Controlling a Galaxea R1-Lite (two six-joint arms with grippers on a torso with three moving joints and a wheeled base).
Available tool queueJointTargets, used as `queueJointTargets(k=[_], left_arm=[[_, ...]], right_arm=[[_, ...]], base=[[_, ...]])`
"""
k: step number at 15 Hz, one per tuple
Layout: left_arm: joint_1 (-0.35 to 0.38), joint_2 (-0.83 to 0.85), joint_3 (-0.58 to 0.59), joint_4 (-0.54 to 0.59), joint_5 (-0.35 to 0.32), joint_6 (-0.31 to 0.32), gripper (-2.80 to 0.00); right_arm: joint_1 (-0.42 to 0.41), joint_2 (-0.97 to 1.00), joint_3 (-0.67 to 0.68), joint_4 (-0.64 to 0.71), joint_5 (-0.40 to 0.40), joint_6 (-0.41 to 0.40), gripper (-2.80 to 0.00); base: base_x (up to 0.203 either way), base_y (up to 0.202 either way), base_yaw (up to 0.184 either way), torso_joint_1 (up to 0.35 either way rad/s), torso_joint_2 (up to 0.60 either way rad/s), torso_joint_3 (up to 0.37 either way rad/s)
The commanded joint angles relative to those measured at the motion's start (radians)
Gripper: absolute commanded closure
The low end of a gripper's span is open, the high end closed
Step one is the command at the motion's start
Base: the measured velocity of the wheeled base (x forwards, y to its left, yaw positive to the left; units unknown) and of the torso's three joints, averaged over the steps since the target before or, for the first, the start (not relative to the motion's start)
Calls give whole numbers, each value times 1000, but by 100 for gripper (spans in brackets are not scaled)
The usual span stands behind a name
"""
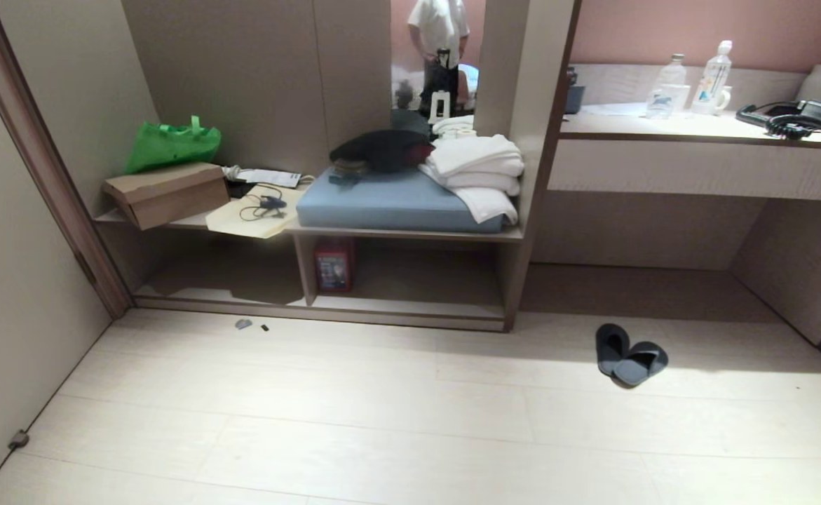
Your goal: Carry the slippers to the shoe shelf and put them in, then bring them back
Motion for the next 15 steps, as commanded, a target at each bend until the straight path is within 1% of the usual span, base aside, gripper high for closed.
queueJointTargets(k=[1, 10, 12, 15], left_arm=[[0, 1, 8, -1, 0, 0, 0], [0, 1, 8, -2, 0, 1, 0], [0, 1, 8, -2, 0, 1, 0], [0, 1, 8, -2, 0, 0, 0]], right_arm=[[0, 2, 0, -1, 1, 0, 0], [0, 0, 0, -1, 1, 0, 0], [0, 1, 0, -1, 1, -2, 0], [0, 0, 0, -1, 1, -1, 0]], base=[[0, 196, -1, 7, 1, 2], [0, 195, -1, 3, 1, 1], [0, 105, -4, 2, 3, 3], [0, 0, 0, 0, 0, 0]])
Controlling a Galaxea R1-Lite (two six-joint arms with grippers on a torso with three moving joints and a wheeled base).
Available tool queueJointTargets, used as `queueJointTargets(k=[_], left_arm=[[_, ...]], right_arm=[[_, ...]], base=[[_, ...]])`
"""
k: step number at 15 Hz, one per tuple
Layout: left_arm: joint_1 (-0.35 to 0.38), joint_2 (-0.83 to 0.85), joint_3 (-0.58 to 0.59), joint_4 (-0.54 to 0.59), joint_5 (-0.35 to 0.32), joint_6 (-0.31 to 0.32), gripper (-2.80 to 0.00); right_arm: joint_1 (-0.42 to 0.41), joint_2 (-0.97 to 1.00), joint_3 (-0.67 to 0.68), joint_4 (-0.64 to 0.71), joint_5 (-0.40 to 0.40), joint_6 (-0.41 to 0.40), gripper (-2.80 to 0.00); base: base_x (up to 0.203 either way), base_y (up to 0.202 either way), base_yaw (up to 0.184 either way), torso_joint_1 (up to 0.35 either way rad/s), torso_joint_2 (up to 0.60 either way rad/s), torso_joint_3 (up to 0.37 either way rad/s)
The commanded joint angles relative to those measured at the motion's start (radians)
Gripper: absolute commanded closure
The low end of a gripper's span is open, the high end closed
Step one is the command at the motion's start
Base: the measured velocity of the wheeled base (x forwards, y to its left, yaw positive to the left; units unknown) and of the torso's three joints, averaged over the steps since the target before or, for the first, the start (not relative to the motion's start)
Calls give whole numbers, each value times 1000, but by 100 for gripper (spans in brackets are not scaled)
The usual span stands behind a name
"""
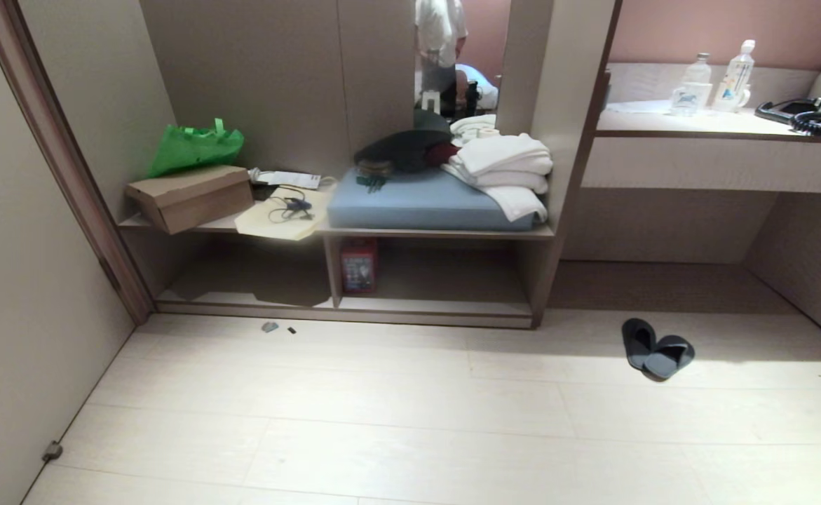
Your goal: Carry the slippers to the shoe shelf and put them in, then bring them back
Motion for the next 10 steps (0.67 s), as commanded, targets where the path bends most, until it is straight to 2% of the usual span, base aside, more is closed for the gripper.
queueJointTargets(k=[1, 10], left_arm=[[-1, 1, 8, 0, 0, -1, 0], [-1, 1, 8, 0, 0, -1, 0]], right_arm=[[0, 0, 0, 0, 1, -1, 0], [0, 0, 0, 0, 0, -2, 0]], base=[[0, 0, 0, 0, 0, 0], [0, 0, 0, 0, 0, 0]])
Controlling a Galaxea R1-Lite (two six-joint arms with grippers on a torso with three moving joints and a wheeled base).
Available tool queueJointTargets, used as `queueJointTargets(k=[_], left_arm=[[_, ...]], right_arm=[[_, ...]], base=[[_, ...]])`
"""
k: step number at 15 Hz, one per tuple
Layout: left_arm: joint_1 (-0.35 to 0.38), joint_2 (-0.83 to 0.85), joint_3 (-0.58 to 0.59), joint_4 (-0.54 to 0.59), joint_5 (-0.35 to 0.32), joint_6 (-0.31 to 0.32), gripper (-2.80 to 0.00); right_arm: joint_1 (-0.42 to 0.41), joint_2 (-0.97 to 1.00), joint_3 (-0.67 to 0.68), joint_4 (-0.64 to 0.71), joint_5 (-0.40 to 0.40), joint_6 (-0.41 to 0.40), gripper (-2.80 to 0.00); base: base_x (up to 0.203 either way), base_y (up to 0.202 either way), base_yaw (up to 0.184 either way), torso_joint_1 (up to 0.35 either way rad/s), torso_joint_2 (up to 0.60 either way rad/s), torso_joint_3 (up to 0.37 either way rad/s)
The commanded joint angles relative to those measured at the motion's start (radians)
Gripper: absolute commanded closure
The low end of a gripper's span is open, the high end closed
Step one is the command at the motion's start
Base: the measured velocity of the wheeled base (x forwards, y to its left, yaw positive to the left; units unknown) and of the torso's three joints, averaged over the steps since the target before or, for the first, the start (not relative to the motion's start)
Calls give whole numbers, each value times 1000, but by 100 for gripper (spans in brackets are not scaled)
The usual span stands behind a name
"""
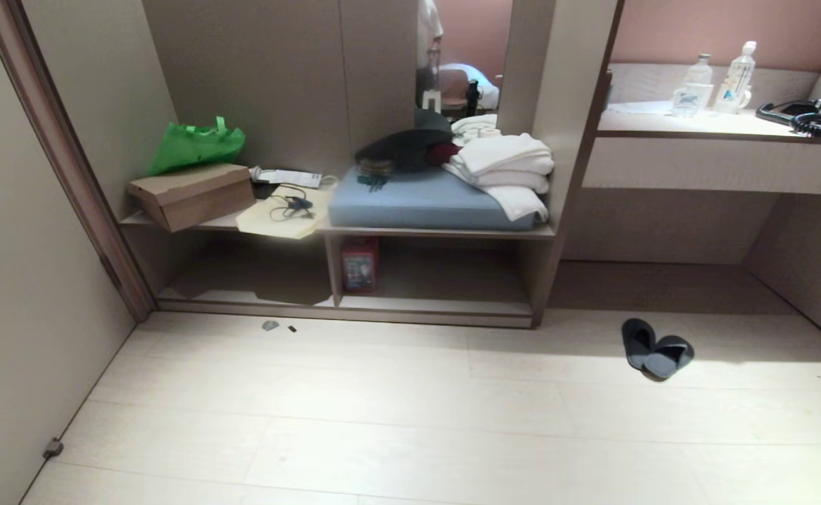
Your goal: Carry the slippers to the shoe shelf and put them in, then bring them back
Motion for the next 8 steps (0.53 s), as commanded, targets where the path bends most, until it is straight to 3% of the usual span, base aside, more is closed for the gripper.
queueJointTargets(k=[1, 8], left_arm=[[0, 1, 8, -1, 0, 0, 0], [0, 1, 8, -1, 0, 0, 0]], right_arm=[[0, 1, 0, -1, 0, -2, 0], [0, 0, 0, -1, 0, -2, 0]], base=[[-75, 0, -1, 9, -2, -1], [-191, 0, 0, 2, 2, 1]])
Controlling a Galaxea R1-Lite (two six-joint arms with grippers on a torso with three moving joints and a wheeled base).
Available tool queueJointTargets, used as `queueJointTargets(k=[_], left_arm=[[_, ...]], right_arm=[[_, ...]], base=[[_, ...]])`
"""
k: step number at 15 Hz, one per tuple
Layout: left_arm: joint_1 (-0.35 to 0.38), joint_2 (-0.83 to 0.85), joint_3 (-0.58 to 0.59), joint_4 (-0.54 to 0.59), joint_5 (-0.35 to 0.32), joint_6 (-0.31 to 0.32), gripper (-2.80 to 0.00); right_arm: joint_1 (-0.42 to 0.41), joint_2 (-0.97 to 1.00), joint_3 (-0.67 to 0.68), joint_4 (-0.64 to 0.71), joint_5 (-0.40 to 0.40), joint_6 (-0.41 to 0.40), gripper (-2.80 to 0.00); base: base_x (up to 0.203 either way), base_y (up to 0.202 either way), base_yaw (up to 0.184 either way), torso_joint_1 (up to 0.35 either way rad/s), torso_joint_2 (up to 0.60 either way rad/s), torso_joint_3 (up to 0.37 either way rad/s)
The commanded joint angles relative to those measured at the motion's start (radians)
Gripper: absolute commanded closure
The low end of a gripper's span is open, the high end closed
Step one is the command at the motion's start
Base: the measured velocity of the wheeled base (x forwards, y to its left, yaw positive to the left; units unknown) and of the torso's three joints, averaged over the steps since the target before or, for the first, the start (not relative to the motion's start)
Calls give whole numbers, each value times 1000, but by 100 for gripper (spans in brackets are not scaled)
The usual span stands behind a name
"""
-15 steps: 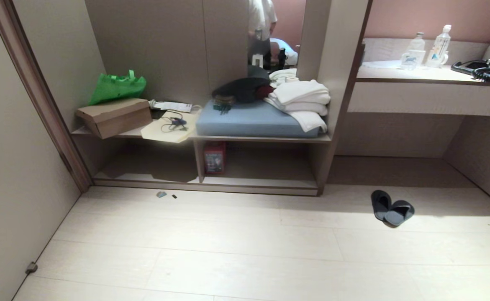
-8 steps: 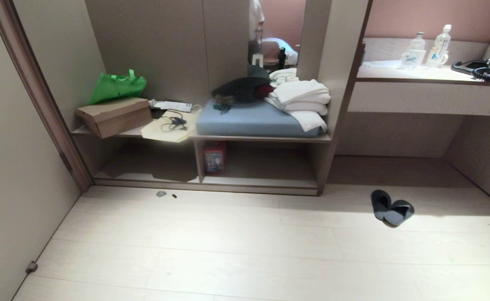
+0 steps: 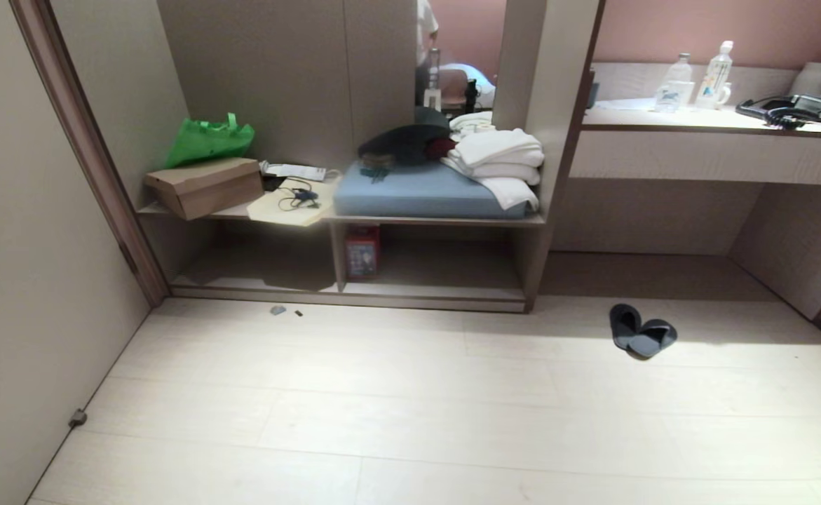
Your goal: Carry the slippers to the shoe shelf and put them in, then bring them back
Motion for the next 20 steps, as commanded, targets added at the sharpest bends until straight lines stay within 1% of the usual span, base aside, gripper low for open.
queueJointTargets(k=[1, 20], left_arm=[[0, 1, 8, -1, 0, 0, 0], [0, 1, 8, -1, 0, 0, 0]], right_arm=[[0, 0, 0, -1, 0, -1, 0], [0, 1, 0, -1, 0, -2, 0]], base=[[-194, 0, -1, -1, 1, 2], [-196, 0, 1, 2, 2, 2]])
